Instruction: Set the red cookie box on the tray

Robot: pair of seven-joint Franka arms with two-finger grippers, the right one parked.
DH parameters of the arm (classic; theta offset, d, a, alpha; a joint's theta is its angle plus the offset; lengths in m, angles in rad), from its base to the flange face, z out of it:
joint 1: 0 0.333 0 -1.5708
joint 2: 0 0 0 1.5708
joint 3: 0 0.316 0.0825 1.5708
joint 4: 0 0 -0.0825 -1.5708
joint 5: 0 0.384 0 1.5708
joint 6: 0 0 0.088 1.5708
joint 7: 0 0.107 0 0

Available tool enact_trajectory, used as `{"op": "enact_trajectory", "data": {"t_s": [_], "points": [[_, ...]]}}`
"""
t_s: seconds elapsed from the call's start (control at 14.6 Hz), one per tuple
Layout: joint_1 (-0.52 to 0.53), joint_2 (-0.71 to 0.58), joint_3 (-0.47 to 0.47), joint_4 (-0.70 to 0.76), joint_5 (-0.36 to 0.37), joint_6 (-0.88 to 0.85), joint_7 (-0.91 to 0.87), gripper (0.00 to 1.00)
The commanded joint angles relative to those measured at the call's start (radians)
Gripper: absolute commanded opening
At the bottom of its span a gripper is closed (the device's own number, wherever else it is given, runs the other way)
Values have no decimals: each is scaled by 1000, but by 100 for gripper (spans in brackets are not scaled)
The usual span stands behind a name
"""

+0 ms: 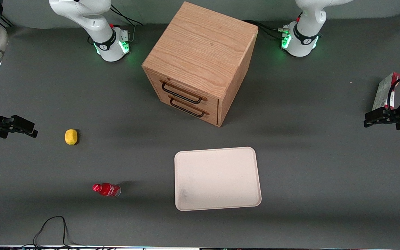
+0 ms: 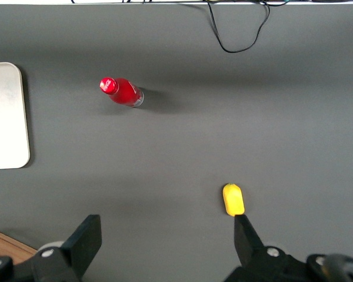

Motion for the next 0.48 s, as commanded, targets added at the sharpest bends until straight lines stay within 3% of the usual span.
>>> {"op": "enact_trajectory", "data": {"t_s": [0.0,0.27,0.41], "points": [[-3,9,6,25,18,-17,-14,100],[5,34,90,16,25,-36,65,100],[11,41,165,-12,92,-53,323,99]]}}
